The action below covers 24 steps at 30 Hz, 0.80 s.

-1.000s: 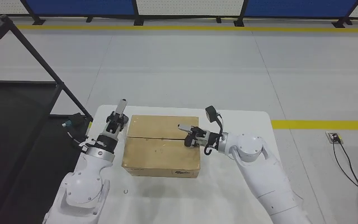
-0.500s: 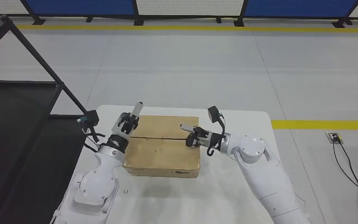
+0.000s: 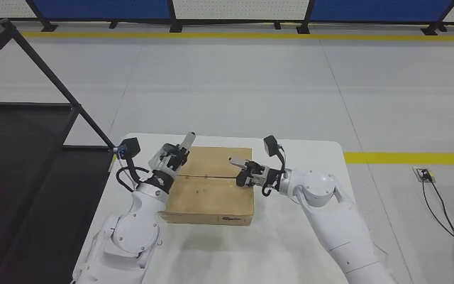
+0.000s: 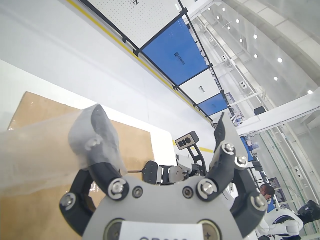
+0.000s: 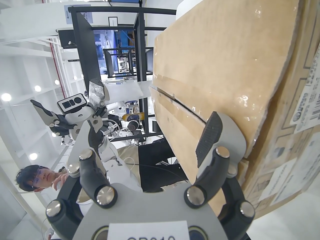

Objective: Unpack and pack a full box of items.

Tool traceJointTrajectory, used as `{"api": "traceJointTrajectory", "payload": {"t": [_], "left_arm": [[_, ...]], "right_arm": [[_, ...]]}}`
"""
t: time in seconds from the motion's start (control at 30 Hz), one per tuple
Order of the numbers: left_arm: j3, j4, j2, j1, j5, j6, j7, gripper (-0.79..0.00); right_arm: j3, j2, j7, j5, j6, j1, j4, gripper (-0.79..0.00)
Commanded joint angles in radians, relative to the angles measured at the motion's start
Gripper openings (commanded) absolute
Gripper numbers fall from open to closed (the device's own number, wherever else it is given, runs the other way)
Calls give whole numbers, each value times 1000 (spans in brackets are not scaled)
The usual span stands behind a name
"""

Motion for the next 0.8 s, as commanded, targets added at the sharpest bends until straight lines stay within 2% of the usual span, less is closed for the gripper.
{"api": "traceJointTrajectory", "payload": {"t": [0.0,0.77], "left_arm": [[11,6,-2,-8,12,7,-5,0],[102,34,-20,-50,180,23,-61,0]], "right_arm": [[-5,-1,2,5,-2,4,10,0],[-23,-1,-7,44,-43,22,56,0]]}}
